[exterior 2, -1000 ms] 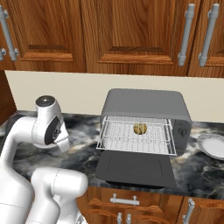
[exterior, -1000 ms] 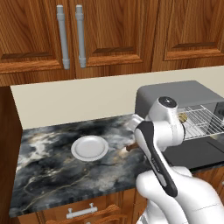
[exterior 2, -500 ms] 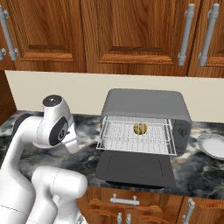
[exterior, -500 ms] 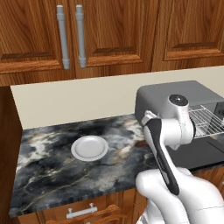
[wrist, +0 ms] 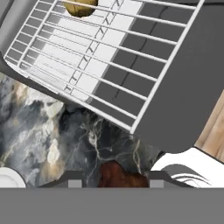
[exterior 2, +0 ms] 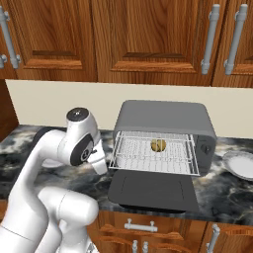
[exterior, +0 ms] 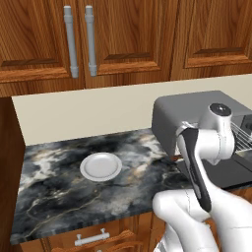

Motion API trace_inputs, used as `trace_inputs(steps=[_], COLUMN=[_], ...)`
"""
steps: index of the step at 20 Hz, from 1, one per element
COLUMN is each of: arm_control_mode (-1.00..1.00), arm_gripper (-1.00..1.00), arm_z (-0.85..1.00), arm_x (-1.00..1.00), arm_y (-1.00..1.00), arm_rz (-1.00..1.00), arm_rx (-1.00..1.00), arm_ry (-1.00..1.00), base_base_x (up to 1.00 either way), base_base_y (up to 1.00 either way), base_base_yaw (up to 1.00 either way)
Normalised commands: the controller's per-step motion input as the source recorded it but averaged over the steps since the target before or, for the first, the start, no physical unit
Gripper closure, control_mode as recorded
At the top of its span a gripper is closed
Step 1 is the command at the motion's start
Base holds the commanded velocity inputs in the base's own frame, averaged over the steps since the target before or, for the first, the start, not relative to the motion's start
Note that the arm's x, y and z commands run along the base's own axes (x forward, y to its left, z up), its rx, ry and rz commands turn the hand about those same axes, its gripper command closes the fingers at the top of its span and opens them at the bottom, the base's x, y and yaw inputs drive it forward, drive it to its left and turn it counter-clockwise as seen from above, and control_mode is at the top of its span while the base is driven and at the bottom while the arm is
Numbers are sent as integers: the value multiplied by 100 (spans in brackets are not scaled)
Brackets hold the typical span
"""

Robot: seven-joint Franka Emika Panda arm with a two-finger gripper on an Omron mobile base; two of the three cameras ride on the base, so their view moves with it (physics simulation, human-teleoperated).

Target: Open the toaster oven door. Place the bread on the bottom rack in the toaster oven and place the chicken drumstick on the top rack.

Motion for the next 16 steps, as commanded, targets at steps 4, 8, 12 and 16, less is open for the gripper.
trace_inputs(steps=[4,8,12,16], arm_control_mode=[-100,-100,-100,-100], arm_gripper=[100,100,100,100], arm_z=[8,8,6,3], arm_x=[9,16,17,26], arm_y=[-64,-58,-51,-45], arm_rz=[0,0,0,0], arm_rx=[0,-2,-5,-5], arm_ry=[0,0,0,0], base_base_x=[0,0,0,0], base_base_y=[0,0,0,0], base_base_yaw=[0,0,0,0])
